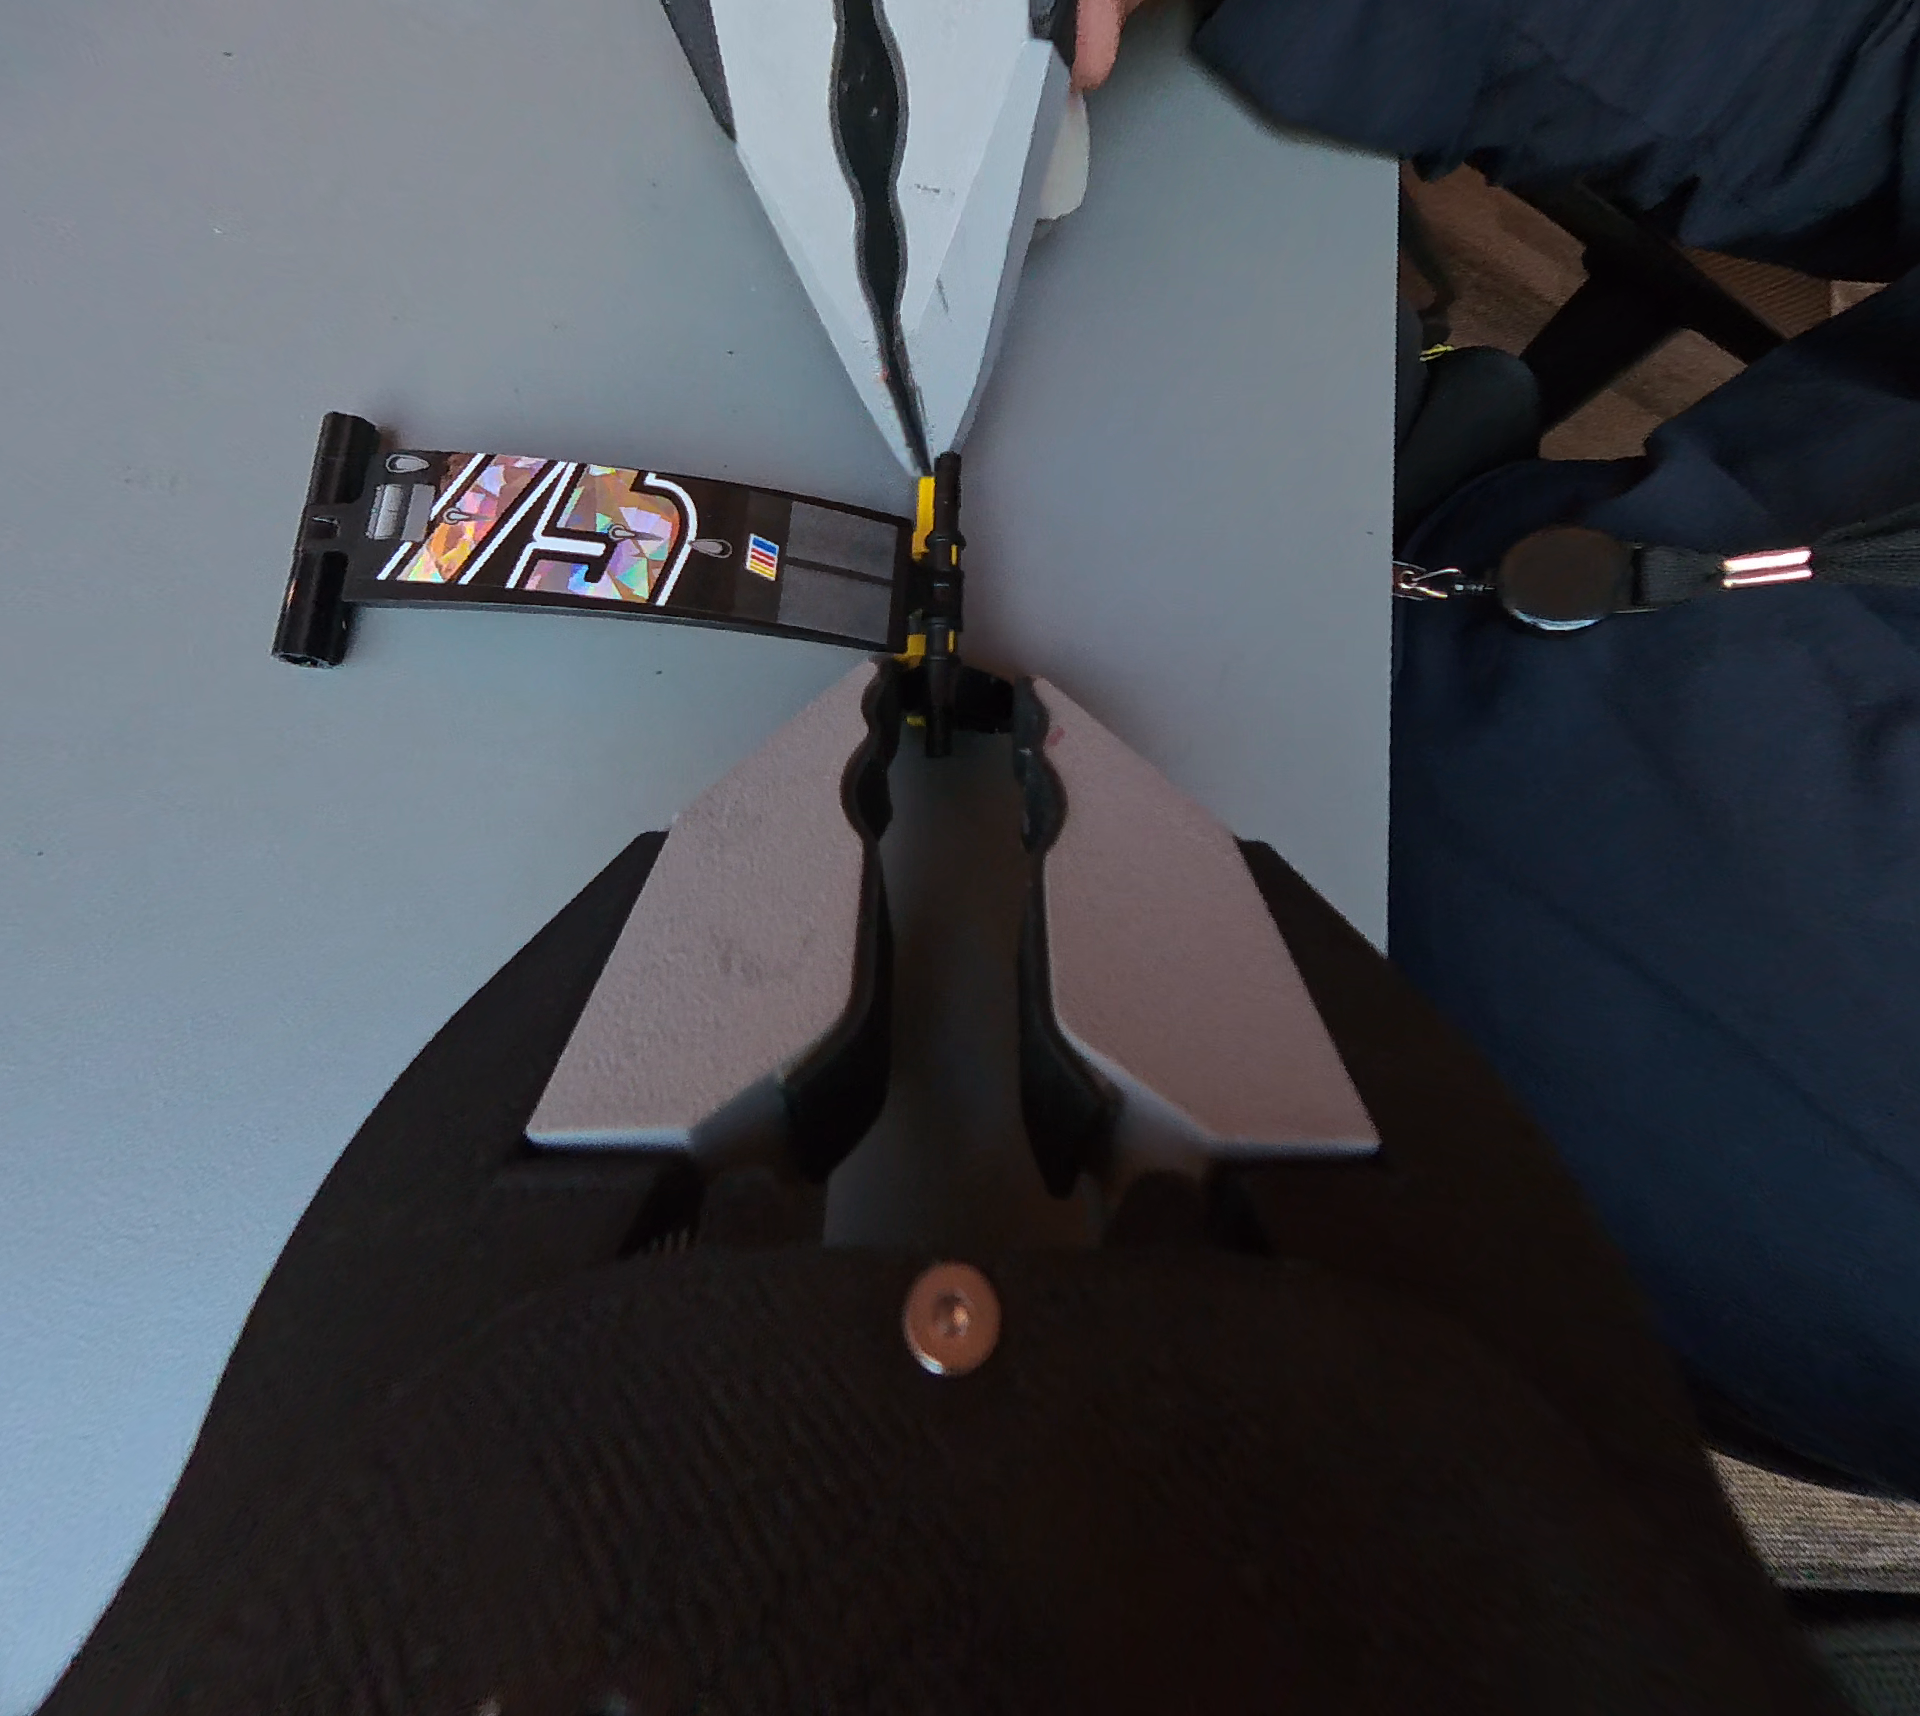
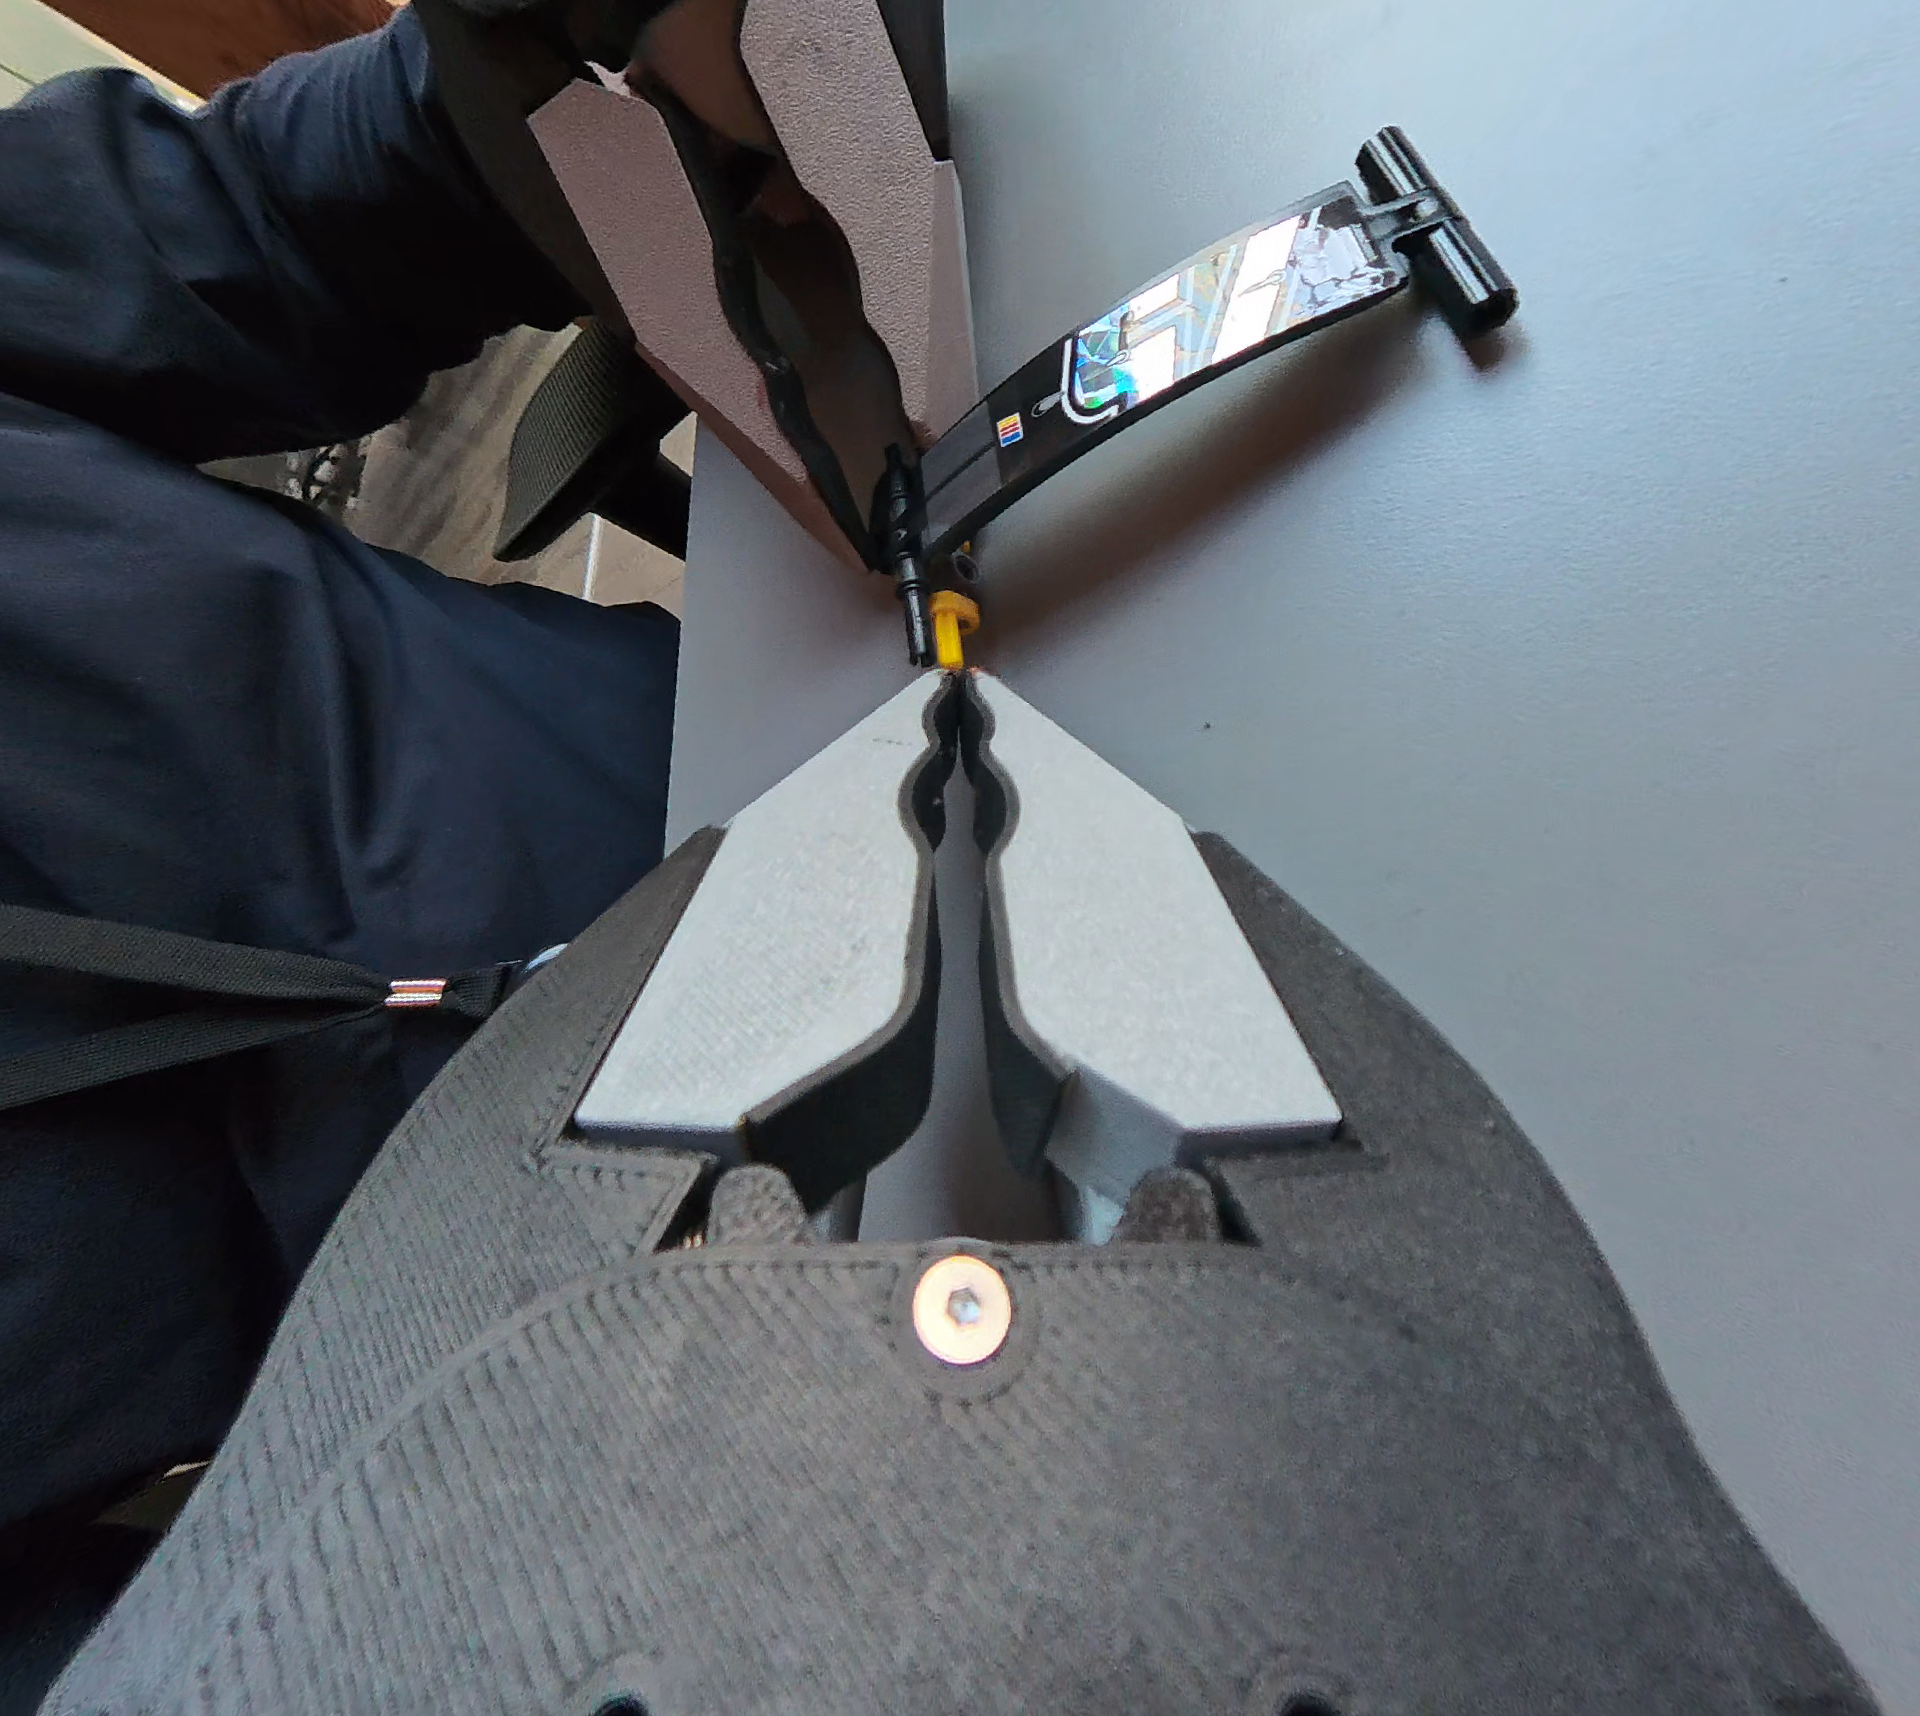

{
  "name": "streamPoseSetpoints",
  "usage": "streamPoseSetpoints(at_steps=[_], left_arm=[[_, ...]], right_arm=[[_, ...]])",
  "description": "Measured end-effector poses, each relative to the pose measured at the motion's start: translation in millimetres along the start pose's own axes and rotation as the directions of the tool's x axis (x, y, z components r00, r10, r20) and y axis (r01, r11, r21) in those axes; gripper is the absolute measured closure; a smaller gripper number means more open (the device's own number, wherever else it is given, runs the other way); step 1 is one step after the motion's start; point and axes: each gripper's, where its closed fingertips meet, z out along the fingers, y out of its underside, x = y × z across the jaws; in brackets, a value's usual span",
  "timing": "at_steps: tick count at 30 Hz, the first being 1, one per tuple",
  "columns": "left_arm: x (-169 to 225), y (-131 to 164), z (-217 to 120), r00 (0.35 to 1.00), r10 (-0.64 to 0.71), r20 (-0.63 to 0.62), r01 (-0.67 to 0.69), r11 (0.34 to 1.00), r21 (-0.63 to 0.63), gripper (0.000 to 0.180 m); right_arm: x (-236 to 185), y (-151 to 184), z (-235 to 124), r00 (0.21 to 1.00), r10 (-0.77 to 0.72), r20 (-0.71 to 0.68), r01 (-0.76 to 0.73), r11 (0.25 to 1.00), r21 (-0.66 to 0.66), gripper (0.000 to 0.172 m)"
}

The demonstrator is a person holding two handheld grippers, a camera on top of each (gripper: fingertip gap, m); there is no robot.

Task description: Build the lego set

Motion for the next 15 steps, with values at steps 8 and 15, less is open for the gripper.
streamPoseSetpoints(at_steps=[8, 15], left_arm=[[0.0, -0.2, -0.2, 1.000, -0.012, -0.010, 0.012, 1.000, 0.002, 0.162], [4.0, -2.5, -3.7, 0.983, -0.121, -0.141, 0.123, 0.992, 0.011, 0.161]], right_arm=[[-2.0, -1.2, -1.0, 1.000, -0.030, -0.008, 0.031, 0.999, 0.014, 0.172], [-10.4, -2.7, -2.9, 0.926, -0.327, -0.189, 0.335, 0.942, 0.011, 0.165]])
